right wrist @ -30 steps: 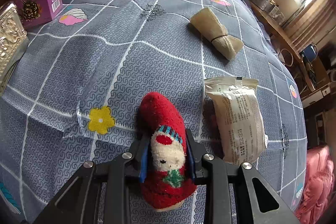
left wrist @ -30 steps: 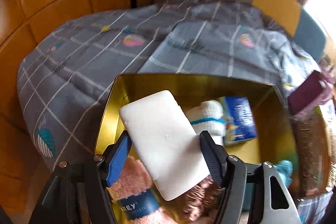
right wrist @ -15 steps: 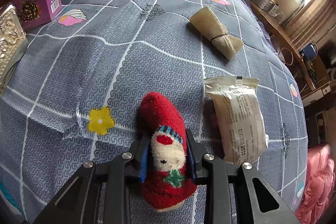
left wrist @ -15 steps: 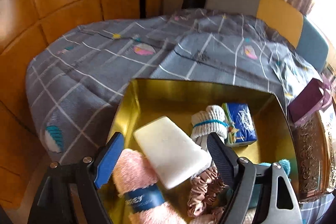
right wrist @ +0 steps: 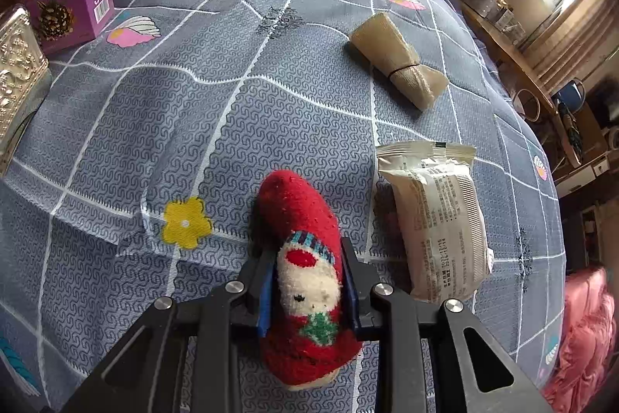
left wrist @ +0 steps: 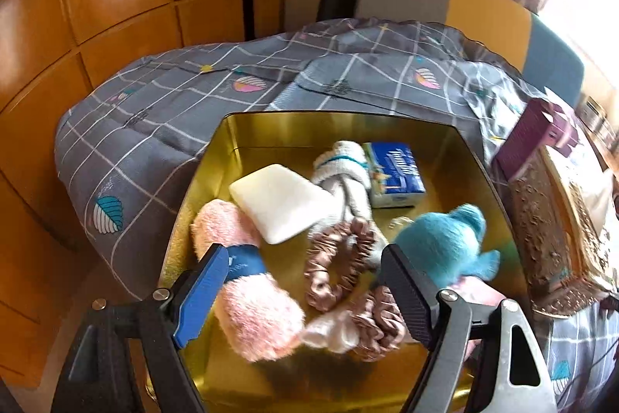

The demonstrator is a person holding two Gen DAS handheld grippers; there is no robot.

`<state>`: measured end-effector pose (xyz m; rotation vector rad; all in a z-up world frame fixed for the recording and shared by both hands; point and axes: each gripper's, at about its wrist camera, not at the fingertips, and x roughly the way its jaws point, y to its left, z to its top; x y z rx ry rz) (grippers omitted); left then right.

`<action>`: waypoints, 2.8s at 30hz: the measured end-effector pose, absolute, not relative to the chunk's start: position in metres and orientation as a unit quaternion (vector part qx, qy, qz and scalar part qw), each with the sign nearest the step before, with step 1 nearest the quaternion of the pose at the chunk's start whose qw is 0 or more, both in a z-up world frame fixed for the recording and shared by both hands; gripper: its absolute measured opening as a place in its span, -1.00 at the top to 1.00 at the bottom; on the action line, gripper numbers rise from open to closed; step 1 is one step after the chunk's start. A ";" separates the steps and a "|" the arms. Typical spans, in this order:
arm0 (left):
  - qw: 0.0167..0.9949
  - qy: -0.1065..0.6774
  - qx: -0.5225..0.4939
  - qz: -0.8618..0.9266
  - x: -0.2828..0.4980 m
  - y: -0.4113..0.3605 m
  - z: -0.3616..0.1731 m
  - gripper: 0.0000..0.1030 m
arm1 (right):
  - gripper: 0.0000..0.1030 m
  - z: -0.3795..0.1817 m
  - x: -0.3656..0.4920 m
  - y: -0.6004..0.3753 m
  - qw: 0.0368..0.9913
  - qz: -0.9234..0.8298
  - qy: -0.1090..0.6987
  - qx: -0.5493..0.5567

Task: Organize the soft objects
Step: 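Lift the red Santa sock with the right tool off the bed, then carry the red sock over the gold tray and open the right tool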

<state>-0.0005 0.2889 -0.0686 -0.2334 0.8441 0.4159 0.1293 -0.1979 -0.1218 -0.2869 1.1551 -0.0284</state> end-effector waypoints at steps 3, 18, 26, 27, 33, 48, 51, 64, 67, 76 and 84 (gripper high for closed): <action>0.892 0.400 -0.102 0.185 -0.002 0.276 -0.062 -0.60 | 0.42 -0.122 0.131 -0.202 0.829 -0.014 0.547 -0.120; 0.911 0.398 -0.030 0.104 -0.001 0.212 -0.051 -0.60 | 0.46 -0.123 0.146 -0.226 0.826 -0.008 0.561 -0.056; 0.914 0.398 -0.007 0.074 0.000 0.193 -0.054 -0.60 | 0.45 -0.126 0.150 -0.233 0.827 -0.010 0.561 -0.042; 0.915 0.398 -0.006 0.071 0.000 0.192 -0.054 -0.60 | 0.45 -0.126 0.151 -0.233 0.827 -0.010 0.560 -0.043; 0.916 0.398 0.001 0.051 -0.002 0.187 -0.054 -0.60 | 0.45 -0.126 0.150 -0.233 0.828 -0.012 0.560 -0.034; 0.917 0.395 -0.006 0.051 -0.011 0.203 -0.054 -0.60 | 0.49 -0.125 0.166 -0.231 0.814 -0.046 0.578 -0.026; 0.917 0.394 -0.016 0.054 -0.012 0.210 -0.054 -0.60 | 0.55 -0.121 0.174 -0.228 0.813 -0.043 0.581 -0.015; 0.916 0.395 -0.034 0.055 -0.016 0.226 -0.055 -0.60 | 0.59 -0.060 0.245 -0.183 0.841 0.010 0.541 0.002; 0.916 0.396 -0.036 0.058 -0.016 0.228 -0.055 -0.60 | 0.59 -0.041 0.265 -0.170 0.850 0.019 0.527 0.001; 0.915 0.396 -0.042 0.070 -0.021 0.237 -0.056 -0.60 | 0.59 0.007 0.301 -0.095 0.871 0.062 0.487 -0.014; 0.914 0.395 -0.043 0.081 -0.027 0.243 -0.055 -0.60 | 0.59 0.047 0.283 -0.005 0.886 0.176 0.428 -0.032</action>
